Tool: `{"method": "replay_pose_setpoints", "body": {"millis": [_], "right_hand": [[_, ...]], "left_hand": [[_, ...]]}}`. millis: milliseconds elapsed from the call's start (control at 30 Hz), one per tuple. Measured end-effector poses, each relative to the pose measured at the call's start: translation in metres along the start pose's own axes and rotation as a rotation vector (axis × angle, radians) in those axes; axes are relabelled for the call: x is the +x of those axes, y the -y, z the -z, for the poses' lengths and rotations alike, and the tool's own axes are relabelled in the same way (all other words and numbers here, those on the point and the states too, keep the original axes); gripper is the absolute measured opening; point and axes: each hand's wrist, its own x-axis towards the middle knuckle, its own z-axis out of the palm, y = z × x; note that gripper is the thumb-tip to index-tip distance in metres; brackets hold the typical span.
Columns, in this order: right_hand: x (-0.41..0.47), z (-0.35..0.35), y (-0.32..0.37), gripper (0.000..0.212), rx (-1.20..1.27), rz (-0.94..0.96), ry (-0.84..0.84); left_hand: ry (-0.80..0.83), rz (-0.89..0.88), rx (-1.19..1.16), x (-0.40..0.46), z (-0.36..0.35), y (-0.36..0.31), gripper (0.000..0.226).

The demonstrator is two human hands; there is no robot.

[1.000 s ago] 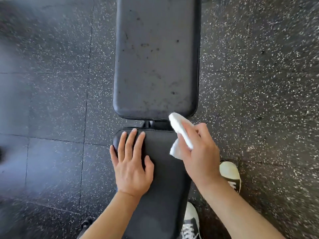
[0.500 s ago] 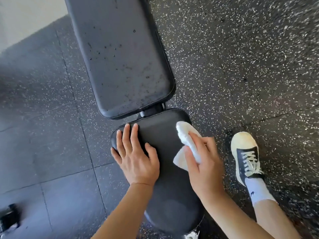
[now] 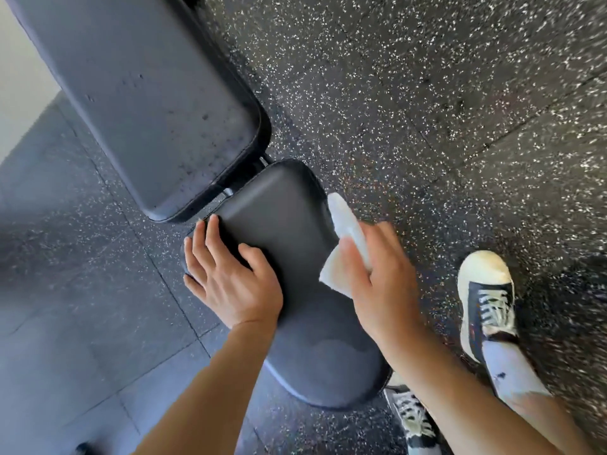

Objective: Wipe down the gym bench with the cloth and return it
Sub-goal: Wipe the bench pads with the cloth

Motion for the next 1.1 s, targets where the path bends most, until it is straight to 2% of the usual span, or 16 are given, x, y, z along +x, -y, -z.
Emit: {"method": "replay_pose_setpoints", "body": {"millis": [100,167,267,367,500,667,700,767,833,933,1100], "right_hand": [[-0.053,0.021,-0.011,0.029,-0.036,-0.045,0.01],[-0.055,0.022,-0.014,0.024,-0.041,-0.041,0.002],[-0.018,0.006,-0.01,0.006,0.019,-0.079,-0.009],[0.041,-0.019,0.003,0.022,0.052,-0.086,-0.04],[0.084,-0.032,0.011,0.024,0.059,-0.033,-0.007],[-0.015,0.007,-0.017,0.002,0.111,0.015,0.003],[-0.043,0.018,-0.023,0.007,0.107,-0.011,0.021],[-0.086,0.034,-0.033,0.031,0.076,-0.066,0.055],[-0.101,0.037,-0.036,0.039,0.039,-0.096,0.072],[-0.073,0.028,-0.03,0.032,0.003,-0.088,0.062],[0.036,-0.014,0.006,0.024,-0.037,-0.041,-0.009]], "left_hand": [[-0.015,-0.009,0.0,0.0,0.0,0.0,0.065],[-0.026,-0.017,-0.002,0.0,0.0,-0.001,0.065],[-0.031,-0.011,0.004,0.0,-0.001,-0.002,0.065],[-0.035,-0.005,-0.014,-0.002,-0.001,-0.002,0.063],[-0.049,-0.024,-0.012,-0.001,-0.002,-0.001,0.061],[-0.041,-0.016,-0.02,-0.003,0.001,-0.002,0.062],[-0.043,-0.014,-0.022,-0.002,0.001,-0.003,0.062],[-0.044,-0.017,-0.017,-0.002,0.001,-0.002,0.062],[-0.038,-0.019,-0.011,-0.002,0.001,0.0,0.062],[-0.038,-0.014,-0.024,-0.002,0.001,-0.001,0.063],[-0.041,-0.008,-0.032,-0.002,0.0,-0.002,0.062]]}}
